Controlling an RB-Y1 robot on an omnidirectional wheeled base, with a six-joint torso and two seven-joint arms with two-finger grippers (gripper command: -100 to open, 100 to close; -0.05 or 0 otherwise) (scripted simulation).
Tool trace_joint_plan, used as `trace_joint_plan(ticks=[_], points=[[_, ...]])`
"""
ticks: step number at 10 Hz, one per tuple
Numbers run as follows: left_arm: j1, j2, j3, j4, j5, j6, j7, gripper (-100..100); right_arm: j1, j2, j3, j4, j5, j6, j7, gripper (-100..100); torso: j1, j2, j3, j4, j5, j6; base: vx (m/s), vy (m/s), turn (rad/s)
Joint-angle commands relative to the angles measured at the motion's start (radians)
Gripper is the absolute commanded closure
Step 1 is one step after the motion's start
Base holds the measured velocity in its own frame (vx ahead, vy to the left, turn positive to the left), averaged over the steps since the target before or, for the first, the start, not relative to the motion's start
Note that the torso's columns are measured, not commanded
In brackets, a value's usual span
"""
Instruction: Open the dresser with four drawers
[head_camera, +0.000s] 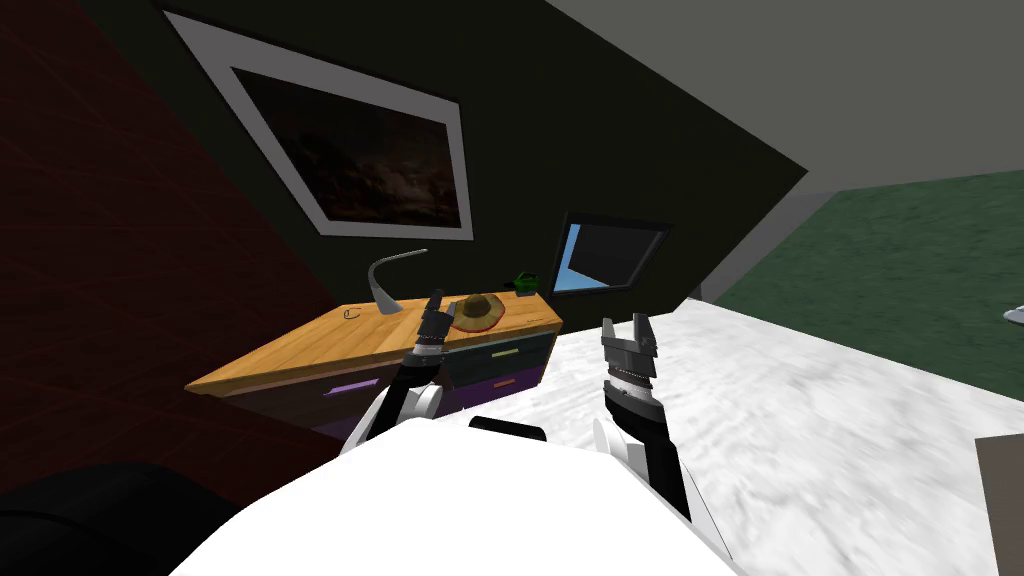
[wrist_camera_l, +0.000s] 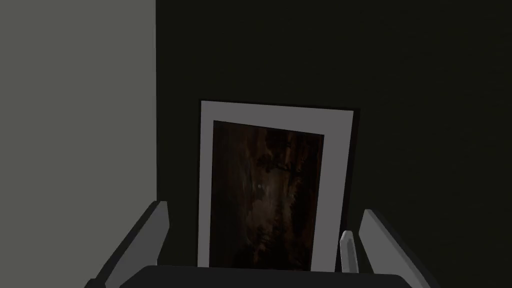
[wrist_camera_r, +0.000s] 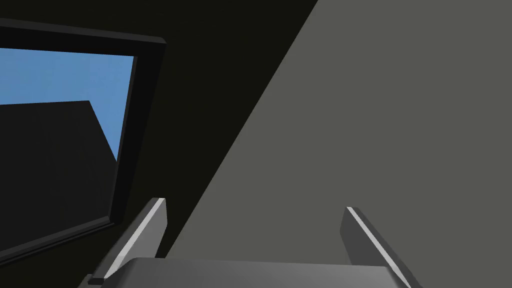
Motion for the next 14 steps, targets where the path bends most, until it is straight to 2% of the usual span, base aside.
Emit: trace_joint_plan(ticks=[1,9,10,11,12,14], points=[[0.0,0.0,0.0,0.0,0.0,0.0,0.0,0,0.0,0.0,0.0,0.0,0.0,0.0,0.0,0,0.0,0.04,-0.082,0.041,0.0,0.0,0.0,0.0,0.0],[0.0,0.0,0.0,0.0,0.0,0.0,0.0,0,0.0,0.0,0.0,0.0,0.0,0.0,0.0,0,0.0,0.618,-1.234,0.617,0.0,0.0,0.0,0.0,0.0],[-0.004,0.039,0.004,0.021,0.0,-0.003,-0.001,-100,0.0,0.0,0.0,0.0,0.0,0.0,0.0,0,0.0,0.691,-1.382,0.691,0.0,0.0,0.011,-0.022,0.02],[-0.006,0.054,0.006,0.035,0.0,-0.005,-0.002,-100,0.0,0.0,0.0,0.0,0.0,0.0,0.0,0,-0.001,0.725,-1.451,0.724,0.0,0.0,0.016,-0.043,0.023],[-0.012,0.078,0.012,0.07,0.0,-0.01,-0.004,-100,0.0,0.0,0.0,0.0,0.0,0.0,0.0,0,-0.002,0.734,-1.471,0.734,0.0,0.0,0.018,-0.059,0.043],[-0.02,0.096,0.02,0.113,0.0,-0.017,-0.007,-100,0.0,0.0,0.0,0.0,0.0,0.0,0.0,0,-0.002,0.737,-1.476,0.737,0.0,0.0,0.027,-0.079,0.037]])
